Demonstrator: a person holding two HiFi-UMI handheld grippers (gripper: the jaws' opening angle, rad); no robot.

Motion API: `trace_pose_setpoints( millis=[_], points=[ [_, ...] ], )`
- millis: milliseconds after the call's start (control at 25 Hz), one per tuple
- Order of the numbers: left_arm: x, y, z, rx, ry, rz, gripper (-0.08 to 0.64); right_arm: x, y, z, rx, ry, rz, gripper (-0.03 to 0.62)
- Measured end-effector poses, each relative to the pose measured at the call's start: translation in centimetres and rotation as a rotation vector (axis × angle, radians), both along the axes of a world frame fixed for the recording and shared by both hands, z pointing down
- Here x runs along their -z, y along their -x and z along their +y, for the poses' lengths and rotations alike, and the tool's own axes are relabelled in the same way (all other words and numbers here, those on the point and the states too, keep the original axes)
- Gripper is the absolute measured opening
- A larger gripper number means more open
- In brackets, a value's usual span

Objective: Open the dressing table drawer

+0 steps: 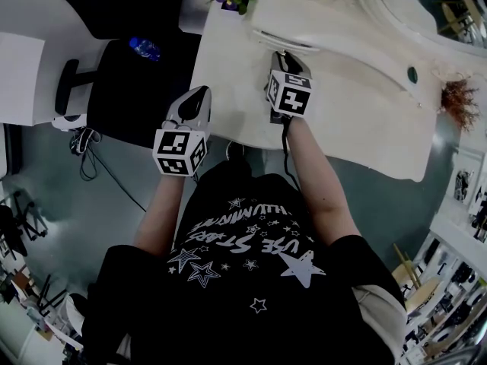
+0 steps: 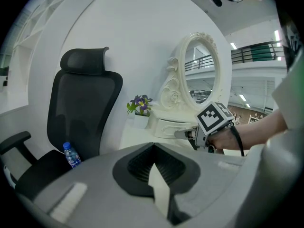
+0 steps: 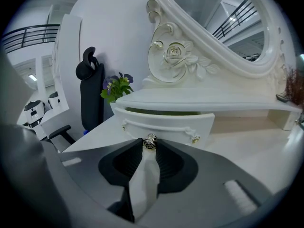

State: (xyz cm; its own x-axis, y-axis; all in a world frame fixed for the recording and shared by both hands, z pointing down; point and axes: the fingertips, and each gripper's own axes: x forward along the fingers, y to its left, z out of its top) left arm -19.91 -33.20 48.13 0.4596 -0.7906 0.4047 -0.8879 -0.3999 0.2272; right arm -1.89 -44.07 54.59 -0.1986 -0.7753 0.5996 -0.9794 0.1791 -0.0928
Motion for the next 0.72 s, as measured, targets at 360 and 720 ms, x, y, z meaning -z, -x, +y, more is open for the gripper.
trace_pose_setpoints(
  millis=[360,720],
  points=[
    [0.1,-0.2,0.8,-0.001,-0.003,0.002,0.002,0.0,0.1,1.2,0.005,0.005,0.000,0.118],
    [0.2,-0.4,1.6,-0.004,-0.005,0.005,0.002,-0.2,0.3,2.4,0.008,0.013,0.002,0.118]
  ],
)
